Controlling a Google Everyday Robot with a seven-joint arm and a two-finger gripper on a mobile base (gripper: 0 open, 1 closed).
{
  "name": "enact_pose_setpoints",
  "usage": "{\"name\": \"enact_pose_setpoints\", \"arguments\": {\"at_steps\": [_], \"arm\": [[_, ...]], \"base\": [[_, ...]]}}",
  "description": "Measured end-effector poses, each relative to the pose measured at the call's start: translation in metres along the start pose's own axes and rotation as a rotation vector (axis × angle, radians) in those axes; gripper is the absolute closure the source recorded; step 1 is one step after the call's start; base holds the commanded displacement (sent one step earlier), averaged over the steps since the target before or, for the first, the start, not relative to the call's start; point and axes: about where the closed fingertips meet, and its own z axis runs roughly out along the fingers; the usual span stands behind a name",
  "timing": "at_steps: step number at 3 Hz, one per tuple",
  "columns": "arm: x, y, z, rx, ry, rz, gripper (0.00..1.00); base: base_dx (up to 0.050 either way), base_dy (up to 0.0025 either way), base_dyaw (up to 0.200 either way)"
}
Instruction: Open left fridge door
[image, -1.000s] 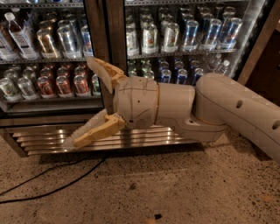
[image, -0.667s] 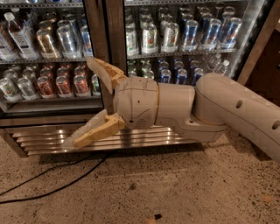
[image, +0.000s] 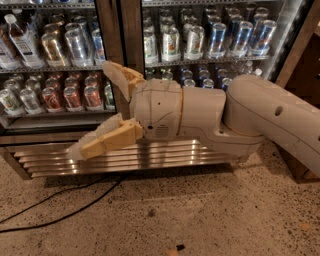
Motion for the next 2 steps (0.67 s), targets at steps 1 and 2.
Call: {"name": "enact_pose_setpoints", "arguments": {"at_steps": [1, 2], "arm": [[-0.0094, -0.0023, 0.0054, 0.01, 0.02, 0.039, 0.0], [-0.0094, -0.0023, 0.0054, 0.01, 0.02, 0.039, 0.0]], "base": [[0.0, 0.0, 0.0], [0.045, 0.00185, 0.082]]}}
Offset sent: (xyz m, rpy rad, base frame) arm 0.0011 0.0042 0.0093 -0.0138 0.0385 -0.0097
